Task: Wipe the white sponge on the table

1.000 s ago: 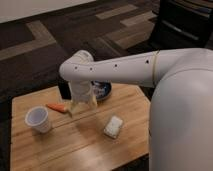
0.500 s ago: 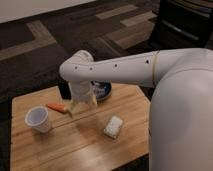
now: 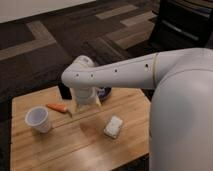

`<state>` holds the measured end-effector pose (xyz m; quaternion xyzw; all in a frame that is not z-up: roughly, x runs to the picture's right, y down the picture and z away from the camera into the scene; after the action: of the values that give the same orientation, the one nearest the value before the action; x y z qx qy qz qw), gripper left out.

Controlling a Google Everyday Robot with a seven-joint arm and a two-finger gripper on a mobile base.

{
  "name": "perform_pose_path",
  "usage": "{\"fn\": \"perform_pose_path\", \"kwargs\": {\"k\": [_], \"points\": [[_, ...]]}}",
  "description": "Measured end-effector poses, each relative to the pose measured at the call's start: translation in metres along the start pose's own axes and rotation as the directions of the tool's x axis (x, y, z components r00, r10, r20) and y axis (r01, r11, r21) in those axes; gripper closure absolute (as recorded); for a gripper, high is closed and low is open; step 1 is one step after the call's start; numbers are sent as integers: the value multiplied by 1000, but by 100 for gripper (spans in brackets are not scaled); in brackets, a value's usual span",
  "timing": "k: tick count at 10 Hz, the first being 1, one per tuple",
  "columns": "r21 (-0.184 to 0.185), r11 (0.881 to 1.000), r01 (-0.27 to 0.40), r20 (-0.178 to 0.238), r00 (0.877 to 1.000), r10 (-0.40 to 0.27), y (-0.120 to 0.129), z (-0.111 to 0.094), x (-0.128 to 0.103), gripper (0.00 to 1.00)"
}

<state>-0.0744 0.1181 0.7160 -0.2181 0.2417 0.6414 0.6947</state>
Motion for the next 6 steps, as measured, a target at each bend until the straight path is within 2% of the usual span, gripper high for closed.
{"fn": "perform_pose_path", "kwargs": {"k": [1, 3, 4, 6], "points": [[7, 999, -38, -4, 999, 38, -11, 5, 7, 35], [-9, 991, -135, -22, 991, 135, -31, 14, 19, 35], [-15, 983, -183, -39, 982, 182, -43, 21, 25, 35], [-3, 965, -262, -90, 961, 260, -69, 43, 40, 35]]}}
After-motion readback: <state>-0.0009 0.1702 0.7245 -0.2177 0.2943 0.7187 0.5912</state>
